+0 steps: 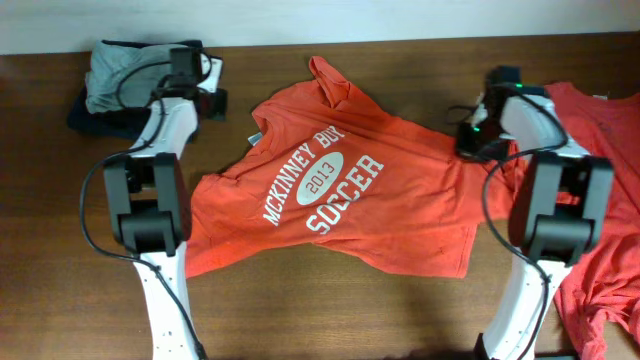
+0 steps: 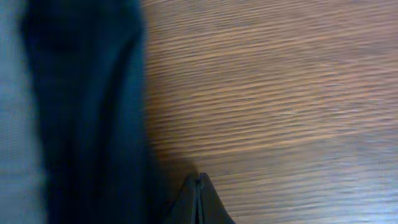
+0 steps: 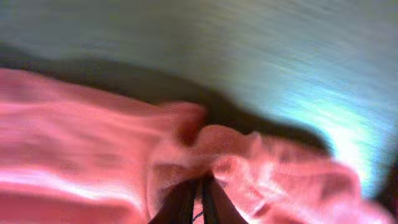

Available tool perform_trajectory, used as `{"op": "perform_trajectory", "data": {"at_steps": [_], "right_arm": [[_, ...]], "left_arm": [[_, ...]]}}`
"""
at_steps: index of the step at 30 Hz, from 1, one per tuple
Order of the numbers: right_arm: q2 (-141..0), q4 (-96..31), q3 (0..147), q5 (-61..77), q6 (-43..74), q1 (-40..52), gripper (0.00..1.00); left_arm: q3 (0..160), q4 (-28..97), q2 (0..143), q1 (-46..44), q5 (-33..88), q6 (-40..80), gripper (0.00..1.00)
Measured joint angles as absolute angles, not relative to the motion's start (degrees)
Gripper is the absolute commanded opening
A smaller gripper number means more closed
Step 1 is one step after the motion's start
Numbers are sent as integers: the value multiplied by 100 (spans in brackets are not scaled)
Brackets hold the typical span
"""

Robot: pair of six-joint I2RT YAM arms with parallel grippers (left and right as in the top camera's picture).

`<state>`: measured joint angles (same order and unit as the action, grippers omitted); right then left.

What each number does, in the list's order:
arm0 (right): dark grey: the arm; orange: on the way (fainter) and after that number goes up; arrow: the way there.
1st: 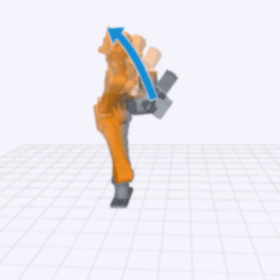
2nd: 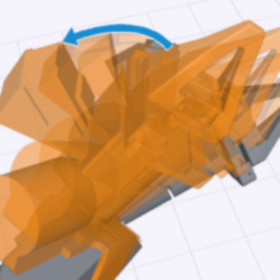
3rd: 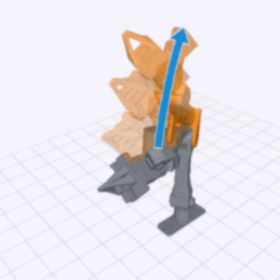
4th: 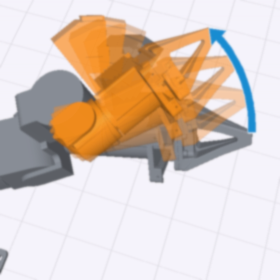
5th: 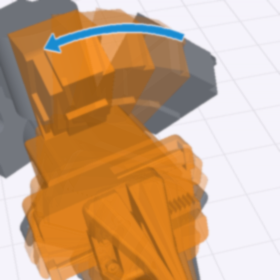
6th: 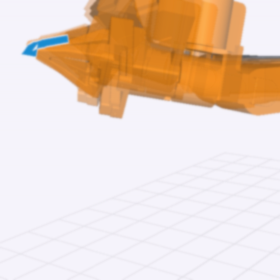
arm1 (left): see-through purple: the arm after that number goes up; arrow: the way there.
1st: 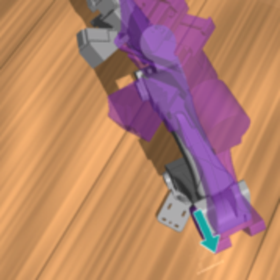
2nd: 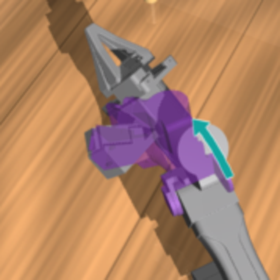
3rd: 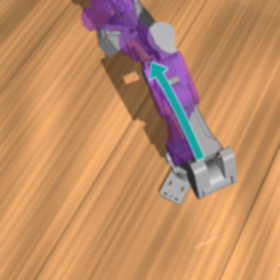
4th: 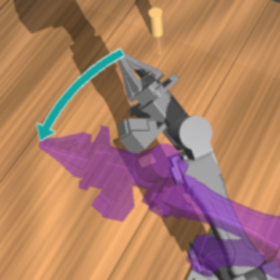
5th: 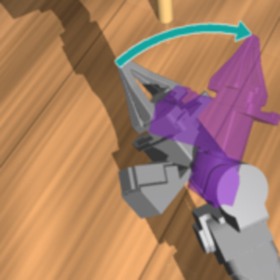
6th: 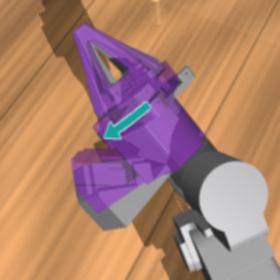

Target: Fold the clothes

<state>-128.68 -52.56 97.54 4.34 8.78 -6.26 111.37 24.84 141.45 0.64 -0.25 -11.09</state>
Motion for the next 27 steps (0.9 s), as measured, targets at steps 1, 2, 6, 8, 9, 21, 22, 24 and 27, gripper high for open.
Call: {"op": "perform_trajectory", "data": {"at_steps": [1,2,6,8,9,21,22,24,27], "right_arm": [[-12868,-5170,9754,434,882,-497,11],[-12868,-5063,9754,434,878,-325,11],[-12868,-4912,9747,454,878,21,11],[-12868,-4904,9747,460,880,51,11],[-12870,-4904,9745,482,880,45,11],[-12873,-4904,9743,548,882,14,12],[-12873,-4901,9743,548,880,14,12],[-12873,-4906,9743,550,880,14,12],[-12873,-4919,9743,550,880,14,12]], "left_arm": [[11142,2486,14145,80,-23,-1083,1],[11174,2530,14145,82,-25,-1079,1],[11430,2978,14147,25,43,-1050,1],[11642,3192,14147,-49,207,-1039,1],[11756,3251,14147,-104,303,-1037,1],[12099,3232,14145,-1476,1459,-1017,1],[12099,3225,14145,-1546,1457,-1017,1],[12099,3218,14153,-1603,1455,-1020,1],[12103,3221,14245,-1599,1435,-1017,1]]}}
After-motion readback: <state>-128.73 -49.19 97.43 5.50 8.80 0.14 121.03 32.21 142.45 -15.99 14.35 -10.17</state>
